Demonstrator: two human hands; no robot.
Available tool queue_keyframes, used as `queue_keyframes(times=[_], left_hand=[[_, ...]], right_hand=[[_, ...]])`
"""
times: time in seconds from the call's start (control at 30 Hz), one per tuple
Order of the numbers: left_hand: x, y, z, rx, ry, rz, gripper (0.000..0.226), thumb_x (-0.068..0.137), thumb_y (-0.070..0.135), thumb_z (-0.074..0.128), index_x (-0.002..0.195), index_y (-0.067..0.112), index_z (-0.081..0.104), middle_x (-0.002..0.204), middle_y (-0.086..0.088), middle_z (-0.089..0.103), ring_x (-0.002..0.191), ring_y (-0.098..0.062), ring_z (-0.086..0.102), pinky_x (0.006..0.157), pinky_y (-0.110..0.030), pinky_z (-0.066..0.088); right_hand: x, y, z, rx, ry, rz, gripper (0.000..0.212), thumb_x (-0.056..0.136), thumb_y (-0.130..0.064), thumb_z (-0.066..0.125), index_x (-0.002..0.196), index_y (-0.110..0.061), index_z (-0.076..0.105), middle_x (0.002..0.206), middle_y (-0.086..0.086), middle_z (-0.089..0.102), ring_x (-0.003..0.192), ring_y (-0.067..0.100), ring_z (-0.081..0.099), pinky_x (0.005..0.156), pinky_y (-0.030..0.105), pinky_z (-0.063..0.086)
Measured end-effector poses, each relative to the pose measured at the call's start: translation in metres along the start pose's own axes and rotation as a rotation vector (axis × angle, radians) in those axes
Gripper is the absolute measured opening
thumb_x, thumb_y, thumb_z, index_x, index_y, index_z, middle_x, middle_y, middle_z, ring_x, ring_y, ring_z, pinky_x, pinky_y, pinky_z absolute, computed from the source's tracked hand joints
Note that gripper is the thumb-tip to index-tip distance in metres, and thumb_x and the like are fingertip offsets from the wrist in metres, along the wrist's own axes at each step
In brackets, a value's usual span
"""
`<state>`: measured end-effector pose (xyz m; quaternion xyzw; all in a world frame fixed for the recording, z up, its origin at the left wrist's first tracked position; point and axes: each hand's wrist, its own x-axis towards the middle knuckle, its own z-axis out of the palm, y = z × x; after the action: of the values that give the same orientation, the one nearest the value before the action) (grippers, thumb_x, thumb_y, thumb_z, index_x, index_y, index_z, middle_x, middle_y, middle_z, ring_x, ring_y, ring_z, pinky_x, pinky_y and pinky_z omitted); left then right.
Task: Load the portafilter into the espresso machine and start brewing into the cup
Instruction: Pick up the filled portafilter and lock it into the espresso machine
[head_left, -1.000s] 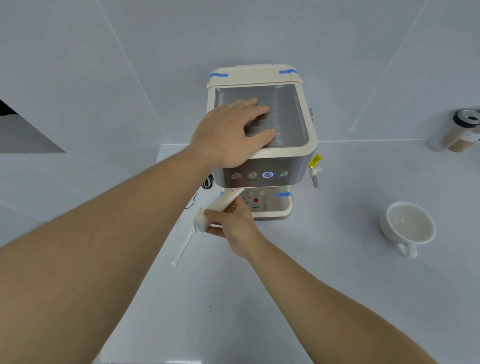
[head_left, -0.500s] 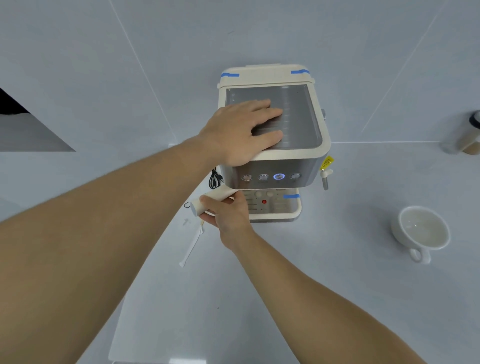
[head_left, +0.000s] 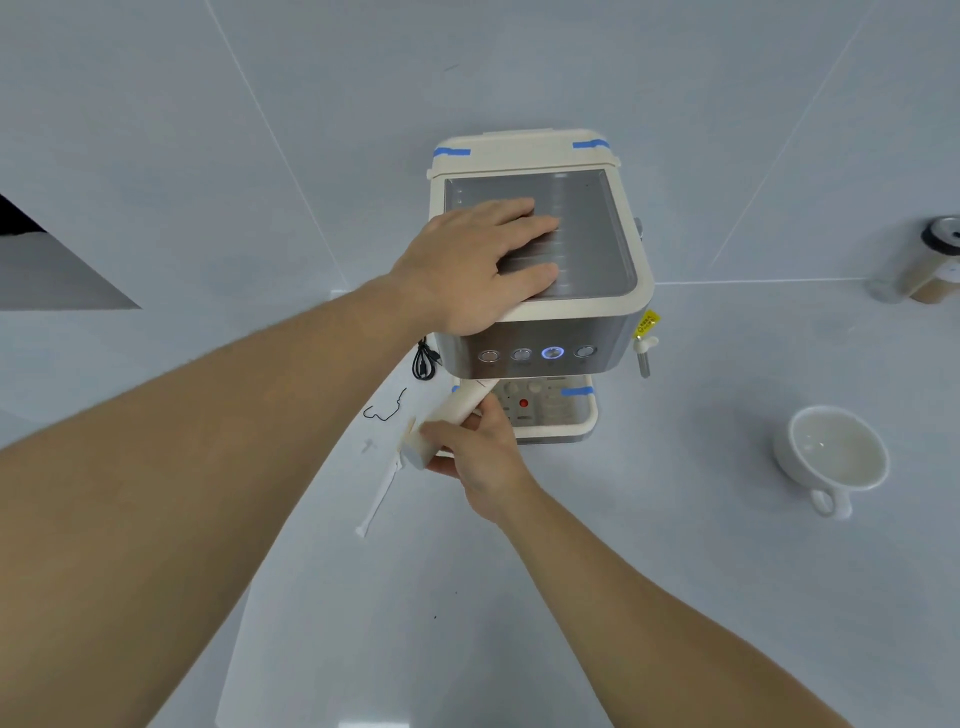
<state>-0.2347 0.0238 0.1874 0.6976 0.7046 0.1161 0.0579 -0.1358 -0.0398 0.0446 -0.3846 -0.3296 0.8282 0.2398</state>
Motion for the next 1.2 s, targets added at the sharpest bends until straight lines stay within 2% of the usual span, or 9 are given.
queue_keyframes(times=[0.2,0.33,0.4,0.5,0.57,0.7,0.8,0.93,1.2], left_hand=[[0.000,0.001,-0.001,0.005,-0.003,0.001,0.056,0.093,0.055,0.042,0.146,0.038,0.036,0.159,0.008,0.029,0.146,-0.012,0.023,0.117,-0.034,0.015],[-0.003,0.002,-0.003,0.018,-0.017,0.002,0.064,0.089,0.062,0.044,0.147,0.037,0.035,0.160,0.007,0.028,0.147,-0.013,0.022,0.117,-0.034,0.014],[-0.003,0.002,-0.003,0.024,-0.046,-0.004,0.074,0.083,0.072,0.037,0.148,0.038,0.033,0.161,0.006,0.026,0.148,-0.014,0.021,0.119,-0.037,0.013],[0.006,0.008,-0.001,0.070,-0.136,-0.034,0.083,0.076,0.079,0.024,0.148,0.037,0.030,0.157,0.003,0.030,0.146,-0.021,0.023,0.119,-0.047,0.016],[0.009,0.016,0.002,0.077,-0.133,-0.086,0.078,0.080,0.075,0.023,0.146,0.035,0.031,0.155,0.001,0.031,0.145,-0.025,0.024,0.117,-0.051,0.017],[0.000,0.022,0.008,0.073,-0.078,-0.121,0.068,0.088,0.068,0.021,0.149,0.037,0.022,0.164,0.004,0.013,0.151,-0.021,0.007,0.121,-0.049,0.005],[-0.001,0.021,0.007,0.090,-0.069,-0.100,0.066,0.090,0.067,0.021,0.150,0.039,0.021,0.164,0.006,0.013,0.151,-0.020,0.008,0.121,-0.048,0.005],[-0.001,0.023,0.007,0.086,-0.057,-0.106,0.063,0.091,0.066,0.023,0.149,0.041,0.022,0.164,0.007,0.014,0.151,-0.019,0.009,0.121,-0.046,0.004],[-0.002,0.025,0.007,0.076,-0.055,-0.116,0.061,0.092,0.064,0.025,0.149,0.042,0.023,0.164,0.007,0.015,0.151,-0.019,0.009,0.121,-0.045,0.003]], right_hand=[[-0.017,-0.007,-0.036,-0.129,-0.079,0.045,0.056,0.065,-0.005,0.070,0.117,-0.021,0.056,0.099,0.016,0.059,0.085,0.024,0.061,0.065,0.037,0.057],[-0.024,-0.006,-0.044,-0.024,-0.117,0.065,0.052,0.073,0.004,0.062,0.121,-0.015,0.055,0.099,0.017,0.054,0.078,0.033,0.064,0.079,0.054,0.059],[-0.028,-0.007,-0.040,0.058,-0.114,0.080,0.047,0.082,0.010,0.053,0.122,-0.014,0.055,0.099,0.017,0.051,0.070,0.034,0.066,0.073,0.050,0.059],[-0.032,-0.011,-0.029,-0.013,-0.028,0.083,0.038,0.086,0.006,0.053,0.117,-0.014,0.053,0.093,0.016,0.052,0.060,0.026,0.062,0.064,0.041,0.059],[-0.032,-0.011,-0.025,-0.068,0.015,0.066,0.036,0.086,0.003,0.056,0.119,-0.012,0.050,0.085,0.015,0.053,0.059,0.024,0.059,0.061,0.039,0.058],[-0.031,-0.011,-0.025,-0.148,0.030,0.058,0.037,0.087,0.002,0.057,0.121,-0.007,0.048,0.085,0.015,0.052,0.060,0.025,0.058,0.060,0.039,0.057],[-0.033,-0.017,-0.034,-0.193,-0.008,0.084,0.036,0.087,0.005,0.054,0.119,-0.009,0.050,0.083,0.013,0.053,0.061,0.024,0.058,0.060,0.039,0.057],[-0.039,-0.033,-0.053,-0.299,-0.096,0.145,0.027,0.088,0.007,0.054,0.101,-0.016,0.050,0.080,0.014,0.051,0.062,0.024,0.058,0.063,0.041,0.057],[-0.039,-0.054,-0.079,-0.393,-0.211,0.228,0.027,0.088,0.008,0.054,0.103,-0.013,0.049,0.081,0.016,0.050,0.064,0.027,0.057,0.064,0.041,0.057]])
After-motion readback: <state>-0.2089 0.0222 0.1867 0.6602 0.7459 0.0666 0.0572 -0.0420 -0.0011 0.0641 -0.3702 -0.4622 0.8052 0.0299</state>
